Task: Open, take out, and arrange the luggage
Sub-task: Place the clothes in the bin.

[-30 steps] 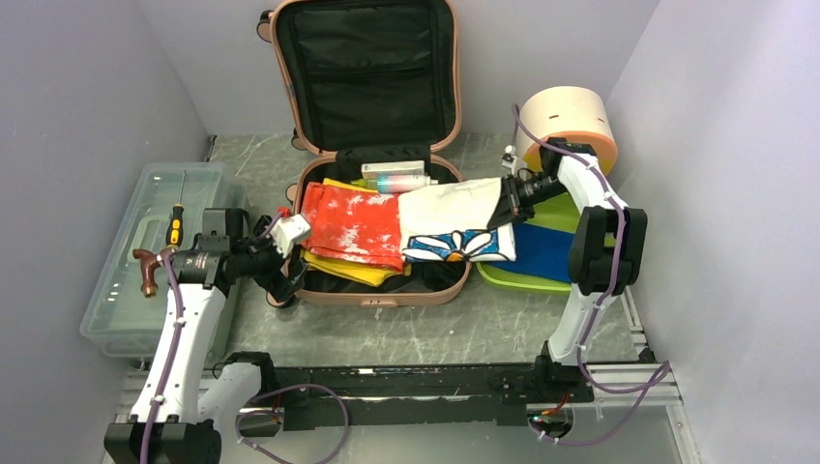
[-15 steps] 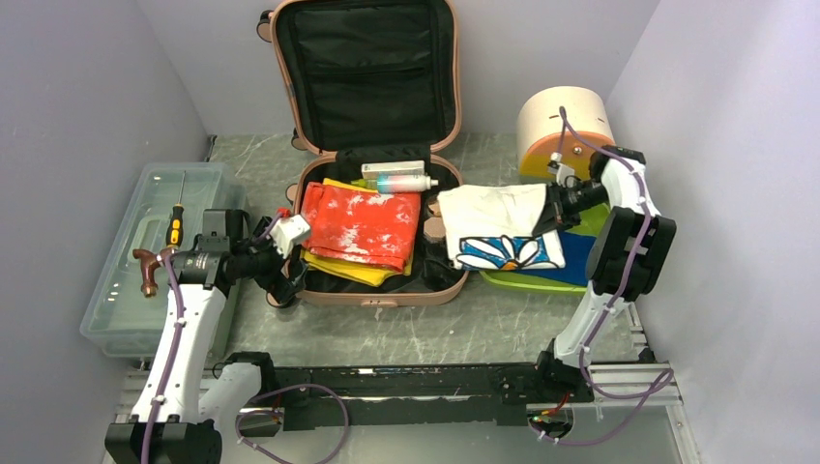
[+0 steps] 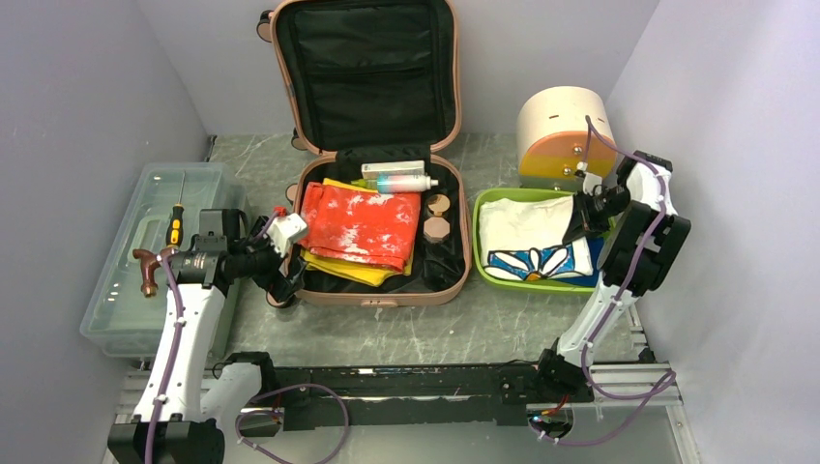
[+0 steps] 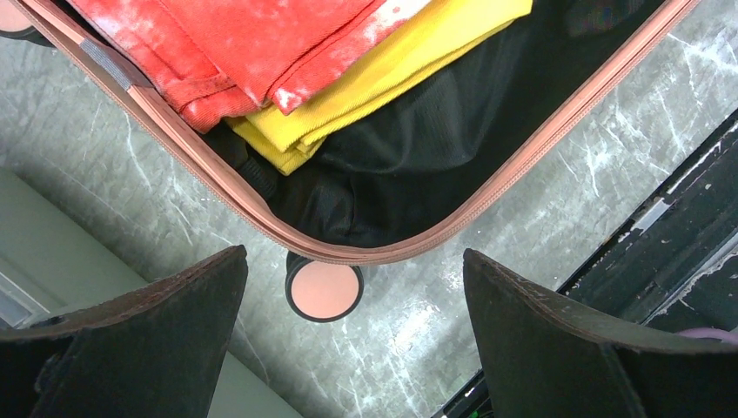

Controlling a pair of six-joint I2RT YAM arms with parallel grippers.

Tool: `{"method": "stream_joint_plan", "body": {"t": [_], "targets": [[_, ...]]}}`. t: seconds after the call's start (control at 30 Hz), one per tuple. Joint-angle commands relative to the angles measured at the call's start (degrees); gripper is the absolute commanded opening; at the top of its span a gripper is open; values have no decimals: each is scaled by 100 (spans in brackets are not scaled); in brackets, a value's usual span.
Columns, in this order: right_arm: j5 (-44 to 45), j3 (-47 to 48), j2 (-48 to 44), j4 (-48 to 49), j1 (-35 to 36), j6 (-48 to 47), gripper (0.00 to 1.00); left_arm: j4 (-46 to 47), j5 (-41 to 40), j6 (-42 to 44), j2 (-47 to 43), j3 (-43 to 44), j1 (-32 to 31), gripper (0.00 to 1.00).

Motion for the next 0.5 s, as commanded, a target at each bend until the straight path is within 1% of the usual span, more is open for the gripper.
{"method": "stream_joint_plan", "body": {"t": [0.0, 0.47], "targets": [[131, 189, -158, -84, -129, -248, 0, 73, 252, -104, 9, -23, 54, 99], [475, 173, -155, 145, -319, -219, 0, 81, 327, -106, 2, -76, 110, 99]]}}
